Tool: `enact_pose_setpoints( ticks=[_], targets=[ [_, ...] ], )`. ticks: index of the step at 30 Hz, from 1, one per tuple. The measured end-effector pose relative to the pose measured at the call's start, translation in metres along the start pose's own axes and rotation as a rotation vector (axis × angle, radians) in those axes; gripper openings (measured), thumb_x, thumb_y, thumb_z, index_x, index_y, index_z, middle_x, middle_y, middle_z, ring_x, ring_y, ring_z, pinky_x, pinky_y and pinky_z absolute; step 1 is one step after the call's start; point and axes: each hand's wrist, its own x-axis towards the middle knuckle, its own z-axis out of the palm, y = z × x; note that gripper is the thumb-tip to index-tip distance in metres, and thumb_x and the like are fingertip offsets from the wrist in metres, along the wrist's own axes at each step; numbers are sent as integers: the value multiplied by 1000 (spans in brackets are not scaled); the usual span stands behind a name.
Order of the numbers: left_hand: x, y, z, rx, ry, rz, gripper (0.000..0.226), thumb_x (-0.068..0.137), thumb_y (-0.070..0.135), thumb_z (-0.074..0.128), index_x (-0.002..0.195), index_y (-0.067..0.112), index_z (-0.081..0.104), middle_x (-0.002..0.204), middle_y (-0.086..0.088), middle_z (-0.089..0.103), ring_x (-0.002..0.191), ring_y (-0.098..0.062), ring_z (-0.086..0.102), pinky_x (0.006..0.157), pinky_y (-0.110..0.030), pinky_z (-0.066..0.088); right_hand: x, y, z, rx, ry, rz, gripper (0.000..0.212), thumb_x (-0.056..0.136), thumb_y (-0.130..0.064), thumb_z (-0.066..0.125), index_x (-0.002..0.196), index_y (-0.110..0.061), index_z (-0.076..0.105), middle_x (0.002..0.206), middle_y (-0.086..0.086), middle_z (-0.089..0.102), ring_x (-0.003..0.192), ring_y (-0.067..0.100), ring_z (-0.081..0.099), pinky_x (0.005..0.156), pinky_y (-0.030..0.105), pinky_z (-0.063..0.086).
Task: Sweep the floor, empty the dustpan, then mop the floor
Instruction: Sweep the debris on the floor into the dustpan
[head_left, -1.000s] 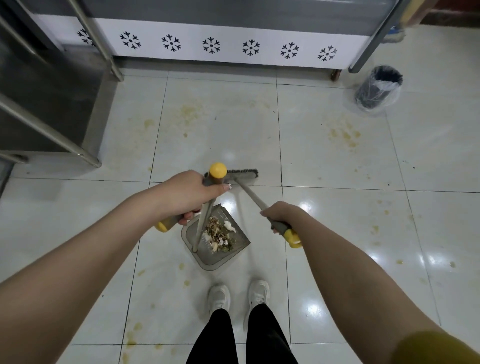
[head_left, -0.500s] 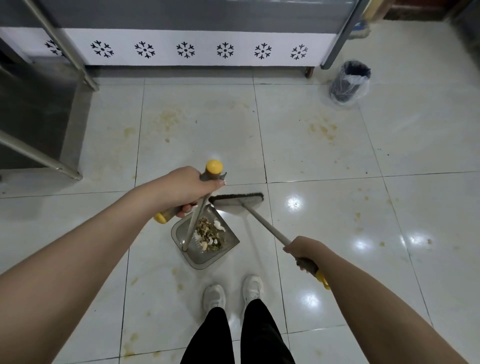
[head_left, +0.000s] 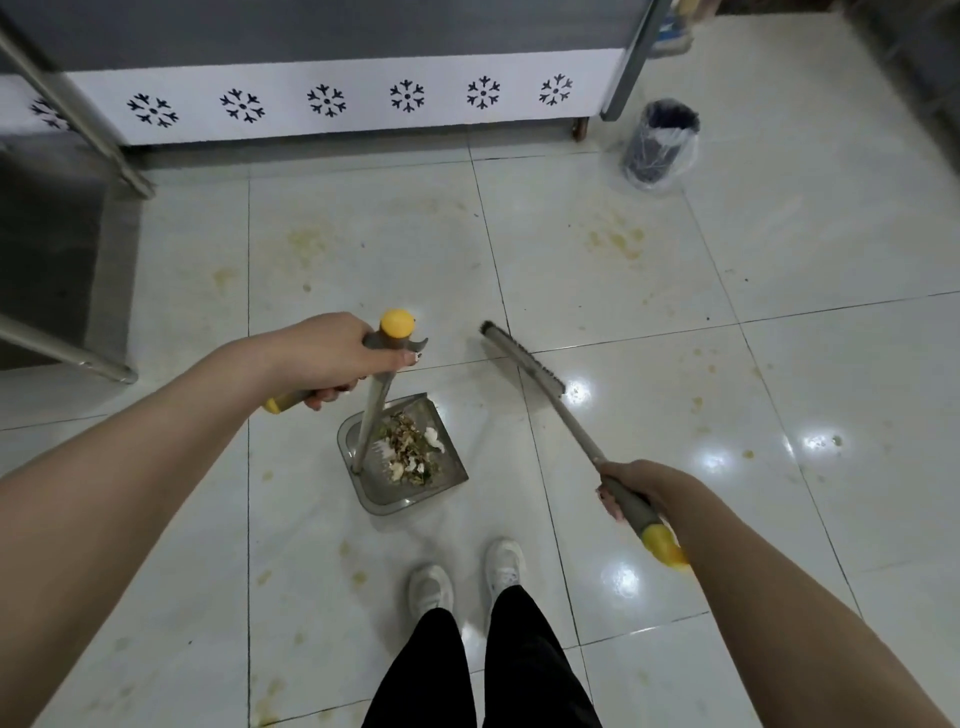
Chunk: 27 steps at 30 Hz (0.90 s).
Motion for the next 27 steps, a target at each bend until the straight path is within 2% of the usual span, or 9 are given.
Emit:
enact_pose_setpoints(
  ticks=[6, 15, 22, 27],
  targets=[
    [3, 2, 6, 13, 5, 17, 43, 88, 50, 57, 76, 9, 53, 56, -5, 40, 40, -17, 35, 40, -20, 35, 5, -6, 24, 157, -15, 79, 27, 97, -26, 53, 81, -8, 43, 36, 6, 49, 24, 15, 45, 34, 17, 44],
    [-1, 3, 7, 23, 16, 19, 39, 89, 48, 57, 79, 10, 55, 59, -6, 41, 42, -18, 36, 40, -21, 35, -18, -5, 34, 363, -169, 91, 33, 96, -25, 53, 69, -10, 44, 40, 5, 45, 24, 11, 44, 28, 14, 38],
    [-3, 1, 6, 28, 37, 13, 38, 89, 47, 57, 75, 12, 52, 58, -6, 40, 44, -19, 36, 41, -21, 35, -17, -14, 29, 212, -106, 5, 30, 96, -31, 52, 77, -10, 45, 37, 3, 49, 24, 8, 45, 29, 12, 37],
    [2, 4, 6, 40, 45, 37, 40, 88, 49, 56, 75, 12, 52, 58, -5, 42, 44, -18, 39, 41, -21, 37, -6, -14, 25, 183, -14, -39, 27, 97, -32, 51, 83, -9, 45, 67, 7, 48, 24, 10, 46, 32, 13, 40]
  ],
)
